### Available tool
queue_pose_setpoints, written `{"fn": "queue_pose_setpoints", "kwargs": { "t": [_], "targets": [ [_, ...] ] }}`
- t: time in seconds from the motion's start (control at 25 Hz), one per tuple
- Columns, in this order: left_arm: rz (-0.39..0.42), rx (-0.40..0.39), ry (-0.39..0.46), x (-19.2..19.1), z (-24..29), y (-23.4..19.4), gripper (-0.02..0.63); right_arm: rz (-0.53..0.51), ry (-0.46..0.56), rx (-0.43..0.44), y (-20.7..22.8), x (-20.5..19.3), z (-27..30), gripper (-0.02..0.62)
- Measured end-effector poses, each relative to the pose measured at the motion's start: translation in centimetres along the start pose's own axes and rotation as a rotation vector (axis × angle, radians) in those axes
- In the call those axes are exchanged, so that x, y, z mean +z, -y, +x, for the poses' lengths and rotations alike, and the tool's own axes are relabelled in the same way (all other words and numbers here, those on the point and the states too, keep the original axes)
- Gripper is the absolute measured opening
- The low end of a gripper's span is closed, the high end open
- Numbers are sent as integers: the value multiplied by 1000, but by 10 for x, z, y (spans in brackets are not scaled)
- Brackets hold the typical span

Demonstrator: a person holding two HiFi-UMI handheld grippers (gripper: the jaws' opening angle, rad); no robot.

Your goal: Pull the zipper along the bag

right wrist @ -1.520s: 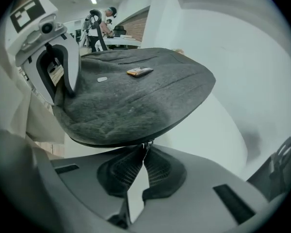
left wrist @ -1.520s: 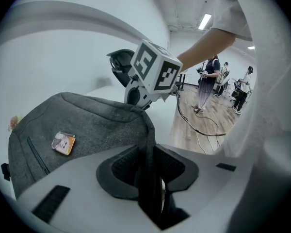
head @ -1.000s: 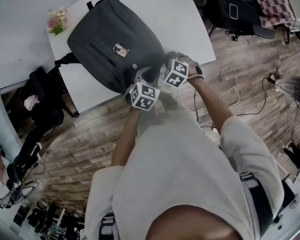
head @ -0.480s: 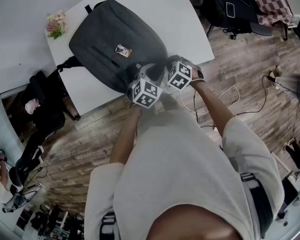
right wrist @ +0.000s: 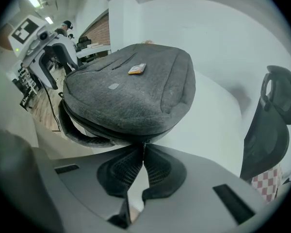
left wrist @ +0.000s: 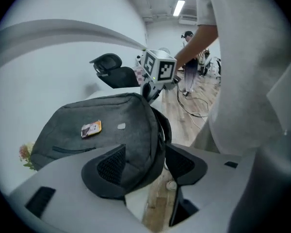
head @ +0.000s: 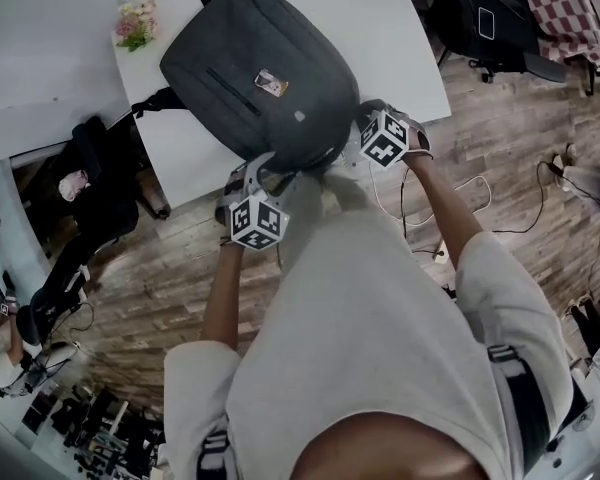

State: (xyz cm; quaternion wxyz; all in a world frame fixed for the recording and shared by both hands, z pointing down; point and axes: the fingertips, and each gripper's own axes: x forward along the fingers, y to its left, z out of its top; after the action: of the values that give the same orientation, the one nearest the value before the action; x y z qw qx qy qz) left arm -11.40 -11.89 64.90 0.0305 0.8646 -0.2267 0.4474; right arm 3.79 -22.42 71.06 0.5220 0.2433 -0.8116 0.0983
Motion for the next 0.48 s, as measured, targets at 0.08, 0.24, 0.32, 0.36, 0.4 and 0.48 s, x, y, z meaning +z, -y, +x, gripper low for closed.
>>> {"fn": "queue_pose_setpoints", "kwargs": {
  "t": [0.08,0.24,0.32,0.36,0.4,0.48],
  "targets": [
    [85,13,-40,-18,0,3,263,-4,-6,2,1,0,1,18],
    [251,45,-70,-25,14,-3,222,-17,-22,-4,8,-1,4,18],
    [247,35,-54,-19,18,-4,210,-25,-32,-16,16,-1,4,18],
    [236,35,-44,-15,20,-3,207,-28,-39,-24,21,-2,3,18],
    [224,37,-37,-10,23,-3,204,-28,-47,-32,28,-3,3,18],
    [189,43,-24,2,33,-2,198,-20,-59,-54,41,-6,3,18]
  ]
}}
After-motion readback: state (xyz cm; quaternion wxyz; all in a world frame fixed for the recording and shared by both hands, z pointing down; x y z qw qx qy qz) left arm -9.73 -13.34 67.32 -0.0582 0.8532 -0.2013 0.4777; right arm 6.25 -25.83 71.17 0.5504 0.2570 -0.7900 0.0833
